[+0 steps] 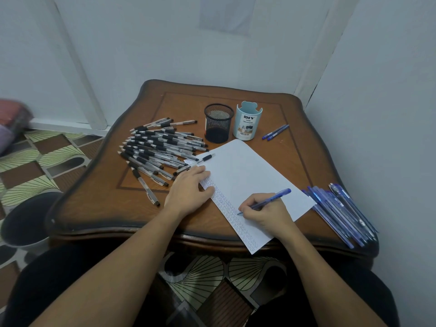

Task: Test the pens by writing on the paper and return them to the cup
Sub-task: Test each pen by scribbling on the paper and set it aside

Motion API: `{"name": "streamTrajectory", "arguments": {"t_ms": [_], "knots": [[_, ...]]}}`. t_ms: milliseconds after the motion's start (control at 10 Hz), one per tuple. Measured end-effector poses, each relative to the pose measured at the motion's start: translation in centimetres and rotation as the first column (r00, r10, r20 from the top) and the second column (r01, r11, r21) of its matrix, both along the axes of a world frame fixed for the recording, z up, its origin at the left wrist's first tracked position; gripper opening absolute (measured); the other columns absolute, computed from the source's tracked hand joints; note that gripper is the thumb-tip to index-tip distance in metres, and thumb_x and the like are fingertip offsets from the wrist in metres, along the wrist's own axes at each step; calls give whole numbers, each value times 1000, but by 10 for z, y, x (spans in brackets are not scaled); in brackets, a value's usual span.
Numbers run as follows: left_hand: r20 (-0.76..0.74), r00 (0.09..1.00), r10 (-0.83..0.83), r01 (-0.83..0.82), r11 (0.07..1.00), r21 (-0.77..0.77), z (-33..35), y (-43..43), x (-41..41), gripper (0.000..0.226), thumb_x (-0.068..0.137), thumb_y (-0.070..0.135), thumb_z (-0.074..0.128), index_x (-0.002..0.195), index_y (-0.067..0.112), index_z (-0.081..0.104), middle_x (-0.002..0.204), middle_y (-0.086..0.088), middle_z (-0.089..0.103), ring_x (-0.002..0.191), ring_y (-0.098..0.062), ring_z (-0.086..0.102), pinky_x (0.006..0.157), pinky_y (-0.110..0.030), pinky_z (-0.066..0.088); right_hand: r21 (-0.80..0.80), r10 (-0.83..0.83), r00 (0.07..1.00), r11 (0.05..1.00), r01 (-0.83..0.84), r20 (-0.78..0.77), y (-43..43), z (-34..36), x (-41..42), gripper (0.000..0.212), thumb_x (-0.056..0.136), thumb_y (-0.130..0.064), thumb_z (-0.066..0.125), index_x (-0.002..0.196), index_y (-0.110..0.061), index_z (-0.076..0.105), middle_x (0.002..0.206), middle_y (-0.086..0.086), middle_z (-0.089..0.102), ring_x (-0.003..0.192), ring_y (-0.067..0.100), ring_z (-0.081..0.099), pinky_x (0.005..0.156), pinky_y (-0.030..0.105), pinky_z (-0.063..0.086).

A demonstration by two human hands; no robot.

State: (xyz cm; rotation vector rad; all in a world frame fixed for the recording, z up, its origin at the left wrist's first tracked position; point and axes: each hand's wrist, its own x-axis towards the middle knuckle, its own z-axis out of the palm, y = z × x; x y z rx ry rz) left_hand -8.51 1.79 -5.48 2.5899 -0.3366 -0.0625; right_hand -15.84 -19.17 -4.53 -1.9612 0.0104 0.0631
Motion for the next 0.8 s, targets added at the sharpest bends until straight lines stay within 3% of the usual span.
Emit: {"name": "streamTrajectory", "arguments": {"t_ms": [800], "knots": [[-16,1000,10,-10,1000,3,1,0,0,55,95,45,53,145,26,44,156,8,32,145,-12,23,118,-34,15,13,-11,1000,1000,11,17,-3,-3,3,20,80,5,65,68,-8,72,64,-5,70,61,-1,59,57,13,43]]}}
